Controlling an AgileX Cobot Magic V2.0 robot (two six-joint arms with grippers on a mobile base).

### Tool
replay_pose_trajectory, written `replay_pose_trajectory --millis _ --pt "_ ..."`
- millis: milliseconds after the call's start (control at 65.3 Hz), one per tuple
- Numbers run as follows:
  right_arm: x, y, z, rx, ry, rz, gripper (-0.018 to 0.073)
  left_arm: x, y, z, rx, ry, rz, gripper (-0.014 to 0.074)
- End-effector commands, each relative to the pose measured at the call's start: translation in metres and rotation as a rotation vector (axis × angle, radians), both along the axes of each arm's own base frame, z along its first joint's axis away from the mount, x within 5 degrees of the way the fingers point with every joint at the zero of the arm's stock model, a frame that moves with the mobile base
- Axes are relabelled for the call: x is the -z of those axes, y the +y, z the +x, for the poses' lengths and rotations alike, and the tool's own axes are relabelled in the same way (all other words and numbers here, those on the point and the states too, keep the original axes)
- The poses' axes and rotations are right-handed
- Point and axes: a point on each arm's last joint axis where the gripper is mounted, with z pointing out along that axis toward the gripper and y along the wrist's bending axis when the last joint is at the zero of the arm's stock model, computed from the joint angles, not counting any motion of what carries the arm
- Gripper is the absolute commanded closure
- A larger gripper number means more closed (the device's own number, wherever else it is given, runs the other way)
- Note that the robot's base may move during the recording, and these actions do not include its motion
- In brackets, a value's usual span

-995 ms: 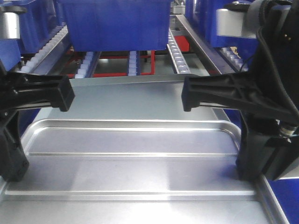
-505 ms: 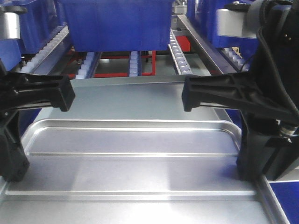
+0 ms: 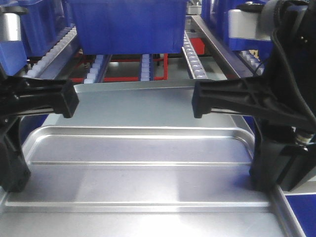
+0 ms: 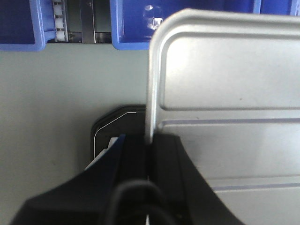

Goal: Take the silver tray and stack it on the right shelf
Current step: 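Lower the held tray onto the silver tray on the rack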

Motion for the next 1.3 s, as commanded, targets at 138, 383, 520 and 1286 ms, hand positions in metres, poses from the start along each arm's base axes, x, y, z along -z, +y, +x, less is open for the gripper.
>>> replay_pose_trajectory --millis 138,383,520,1286 --pt "-0.015 0.0 0.002 -0.019 -0.07 0.036 0.0502 -0.011 -0.001 -0.001 0.014 -0.037 -0.03 0.0697" --pt "-0.015 0.0 0.002 -0.02 -0.07 0.036 0.0502 -0.011 -0.001 -0.001 0.014 -0.037 -0.03 0.0697" --pt "-0.015 0.001 0.002 -0.02 -0.073 0.04 0.0502 -0.011 -0.001 -0.001 0.014 -0.037 -0.03 0.0697" --pt "-0.047 0.017 0.109 -0.083 -0.258 0.055 0.0503 -0.026 -0.012 0.107 0.102 -0.183 -0.154 0.0696"
